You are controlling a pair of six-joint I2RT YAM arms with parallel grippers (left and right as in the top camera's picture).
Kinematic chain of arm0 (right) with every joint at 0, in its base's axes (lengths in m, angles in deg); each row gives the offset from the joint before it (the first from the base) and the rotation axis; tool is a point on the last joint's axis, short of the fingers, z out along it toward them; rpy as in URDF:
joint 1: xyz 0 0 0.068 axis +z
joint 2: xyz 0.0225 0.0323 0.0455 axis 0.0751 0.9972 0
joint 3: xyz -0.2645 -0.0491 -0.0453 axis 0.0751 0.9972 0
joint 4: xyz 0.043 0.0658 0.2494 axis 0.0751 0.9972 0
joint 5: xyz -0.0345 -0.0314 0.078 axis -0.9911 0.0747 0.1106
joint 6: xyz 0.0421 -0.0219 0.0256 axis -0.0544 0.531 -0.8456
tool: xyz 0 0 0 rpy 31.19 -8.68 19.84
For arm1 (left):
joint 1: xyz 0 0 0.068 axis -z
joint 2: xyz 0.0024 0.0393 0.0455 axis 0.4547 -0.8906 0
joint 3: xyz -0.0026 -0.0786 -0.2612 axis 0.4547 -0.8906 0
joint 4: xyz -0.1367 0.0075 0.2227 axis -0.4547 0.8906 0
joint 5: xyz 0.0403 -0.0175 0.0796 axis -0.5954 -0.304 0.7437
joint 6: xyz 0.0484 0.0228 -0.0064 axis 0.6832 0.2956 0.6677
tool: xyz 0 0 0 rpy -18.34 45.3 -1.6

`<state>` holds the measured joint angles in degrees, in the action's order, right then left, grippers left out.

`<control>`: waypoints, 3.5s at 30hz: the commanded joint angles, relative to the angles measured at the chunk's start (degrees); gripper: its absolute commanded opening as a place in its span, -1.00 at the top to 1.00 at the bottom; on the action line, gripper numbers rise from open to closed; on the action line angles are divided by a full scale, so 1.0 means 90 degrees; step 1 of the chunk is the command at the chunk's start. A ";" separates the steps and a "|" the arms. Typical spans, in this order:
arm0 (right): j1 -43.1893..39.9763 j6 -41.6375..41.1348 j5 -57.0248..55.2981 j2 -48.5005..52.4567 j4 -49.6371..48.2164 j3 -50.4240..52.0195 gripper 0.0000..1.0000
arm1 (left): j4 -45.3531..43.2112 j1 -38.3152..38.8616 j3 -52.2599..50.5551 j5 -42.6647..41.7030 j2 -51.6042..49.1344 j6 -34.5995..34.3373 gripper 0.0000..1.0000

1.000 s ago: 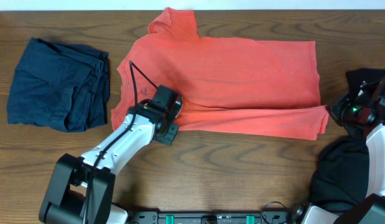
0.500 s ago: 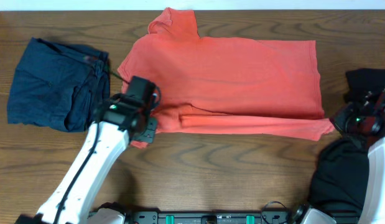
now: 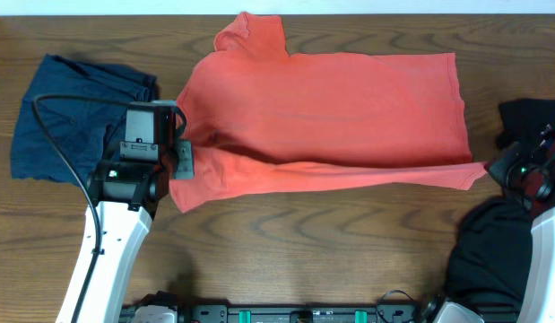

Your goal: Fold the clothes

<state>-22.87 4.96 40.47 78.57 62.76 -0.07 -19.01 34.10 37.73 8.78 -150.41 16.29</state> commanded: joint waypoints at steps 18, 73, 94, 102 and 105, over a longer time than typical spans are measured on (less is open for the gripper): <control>-0.0097 -0.0036 0.0488 0.1530 -0.1627 -0.0121 0.97 | -0.2465 -0.0027 0.0090 0.0070 -0.1355 0.0862 0.88; 0.0233 0.0775 0.1285 0.2943 -0.2759 -0.0117 -0.25 | -0.4017 -0.0066 0.0090 0.0107 -0.2331 0.0294 -0.25; 0.0194 0.0029 0.0245 0.3436 -0.0867 -0.0007 -0.39 | -0.1127 -0.0070 -0.0563 -0.0168 -0.3113 -0.0627 -0.33; 0.0160 -0.0022 0.0080 0.3577 -0.0826 -0.0010 0.97 | -0.1413 -0.0124 -0.0544 -0.0163 -0.3274 -0.0627 -0.18; 0.0044 -0.0039 -0.0015 0.3517 -0.0556 -0.0046 0.97 | -0.1375 -0.0272 -0.0532 -0.0165 -0.3206 -0.0627 0.06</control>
<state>-21.21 4.92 41.89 110.76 56.40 -0.40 -31.64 33.07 33.12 7.29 -179.86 10.73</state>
